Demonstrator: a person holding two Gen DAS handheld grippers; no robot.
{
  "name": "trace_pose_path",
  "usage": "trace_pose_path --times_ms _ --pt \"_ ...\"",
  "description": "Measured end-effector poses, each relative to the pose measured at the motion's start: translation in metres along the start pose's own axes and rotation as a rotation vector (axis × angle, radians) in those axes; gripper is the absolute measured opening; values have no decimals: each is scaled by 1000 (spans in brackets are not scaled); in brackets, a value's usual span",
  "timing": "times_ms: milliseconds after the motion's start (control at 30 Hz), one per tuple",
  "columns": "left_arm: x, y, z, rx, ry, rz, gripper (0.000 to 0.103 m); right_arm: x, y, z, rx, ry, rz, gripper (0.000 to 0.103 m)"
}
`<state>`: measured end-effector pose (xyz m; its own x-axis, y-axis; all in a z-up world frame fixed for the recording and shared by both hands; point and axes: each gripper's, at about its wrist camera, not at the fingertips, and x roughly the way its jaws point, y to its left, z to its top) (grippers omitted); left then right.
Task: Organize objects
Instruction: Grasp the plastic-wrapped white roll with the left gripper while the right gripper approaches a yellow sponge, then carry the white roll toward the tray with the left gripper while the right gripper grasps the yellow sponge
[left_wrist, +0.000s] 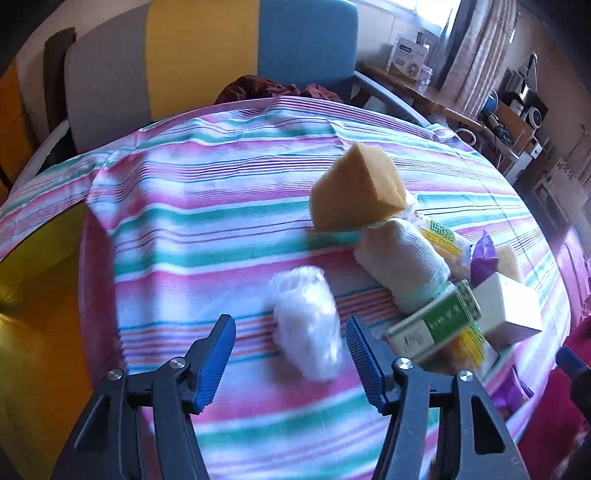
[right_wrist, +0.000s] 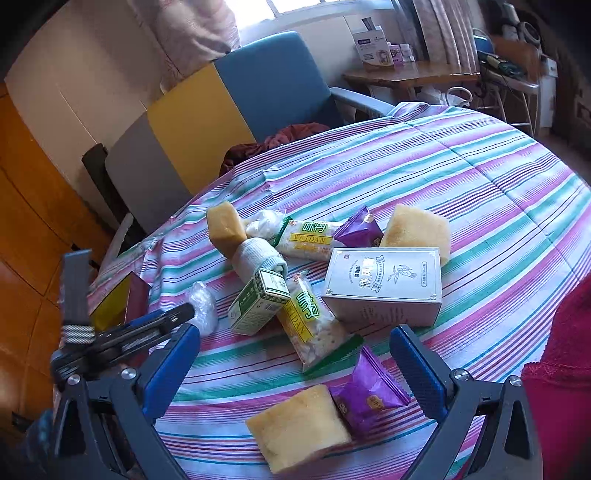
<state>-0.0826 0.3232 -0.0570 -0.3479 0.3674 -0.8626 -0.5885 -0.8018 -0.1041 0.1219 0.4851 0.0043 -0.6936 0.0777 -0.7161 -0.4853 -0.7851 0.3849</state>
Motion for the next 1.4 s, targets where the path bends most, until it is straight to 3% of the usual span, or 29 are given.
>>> trace_pose_path --times_ms 133,167,200,300,367,533,600,733,1033,1167,1400 --pt "22 -5 8 31 4 38 51 0 -2 1 10 -1 11 103" --pt "29 -5 8 38 24 49 36 1 -2 1 12 -1 13 103" --pt "36 -4 6 41 47 56 36 1 -3 1 16 1 14 103" --pt "33 -9 -3 110 -2 87 34 3 -5 2 23 18 26 103" --pt "27 -8 -9 106 -6 94 34 6 -6 2 28 37 29 103" --pt "-6 -6 -30 106 -63 62 34 10 -26 5 144 69 40 100" --pt "-19 -5 -35 112 -86 51 34 21 -27 4 134 160 125 82" --pt "-49 -5 -45 118 -130 13 34 31 -3 -4 -5 279 162 81" --pt "-84 7 -62 97 -173 -16 34 39 39 -32 -254 415 57 87" --pt "-94 14 -70 87 -185 -23 34 50 45 -37 -318 464 -14 93" --pt "-113 36 -85 43 -206 -28 34 67 45 -43 -370 544 -111 93"
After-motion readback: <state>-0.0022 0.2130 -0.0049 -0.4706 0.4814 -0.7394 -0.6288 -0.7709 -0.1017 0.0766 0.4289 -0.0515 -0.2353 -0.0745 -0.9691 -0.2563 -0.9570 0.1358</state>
